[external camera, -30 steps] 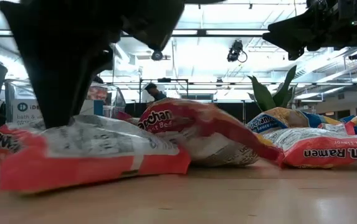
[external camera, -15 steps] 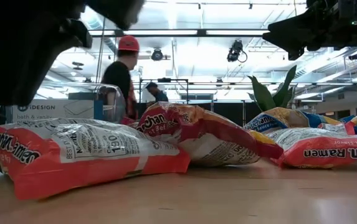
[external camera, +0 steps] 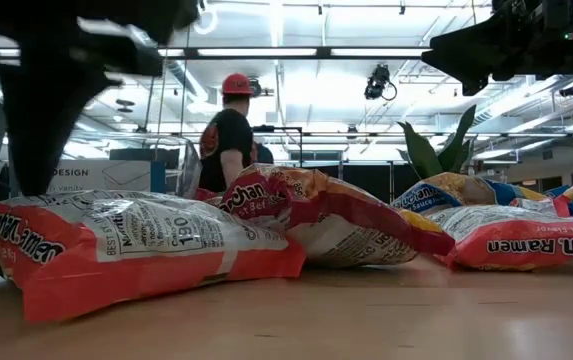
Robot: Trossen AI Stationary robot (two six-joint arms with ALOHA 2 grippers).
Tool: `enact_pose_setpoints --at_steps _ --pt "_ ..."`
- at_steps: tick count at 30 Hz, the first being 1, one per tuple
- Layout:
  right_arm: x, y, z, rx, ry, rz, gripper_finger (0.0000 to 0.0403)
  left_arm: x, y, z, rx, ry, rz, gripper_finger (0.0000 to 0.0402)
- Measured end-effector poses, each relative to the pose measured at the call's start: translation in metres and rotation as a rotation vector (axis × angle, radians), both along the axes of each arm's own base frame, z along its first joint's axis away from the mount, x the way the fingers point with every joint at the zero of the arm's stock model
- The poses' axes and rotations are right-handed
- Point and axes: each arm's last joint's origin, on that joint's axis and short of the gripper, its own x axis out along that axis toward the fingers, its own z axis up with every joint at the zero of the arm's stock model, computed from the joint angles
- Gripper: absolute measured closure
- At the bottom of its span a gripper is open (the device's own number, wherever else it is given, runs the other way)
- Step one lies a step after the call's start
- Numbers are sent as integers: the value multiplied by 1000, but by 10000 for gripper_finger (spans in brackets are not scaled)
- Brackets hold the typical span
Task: Sort Maruchan noodles
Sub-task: Put the orange noodle pack into the transparent bin
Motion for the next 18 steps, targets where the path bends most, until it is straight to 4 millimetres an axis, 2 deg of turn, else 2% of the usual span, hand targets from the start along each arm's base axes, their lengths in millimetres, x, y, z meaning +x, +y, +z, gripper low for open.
enact_pose_setpoints --at_steps 4,7,18 --pt "0 0 0 0 0 0 233 7 11 -1 -32 39 47 203" --pt "0 0 0 10 -1 5 233 10 16 -1 -38 43 59 188" --pt "0 1 0 13 -1 30 233 10 16 -19 -74 166 49 212"
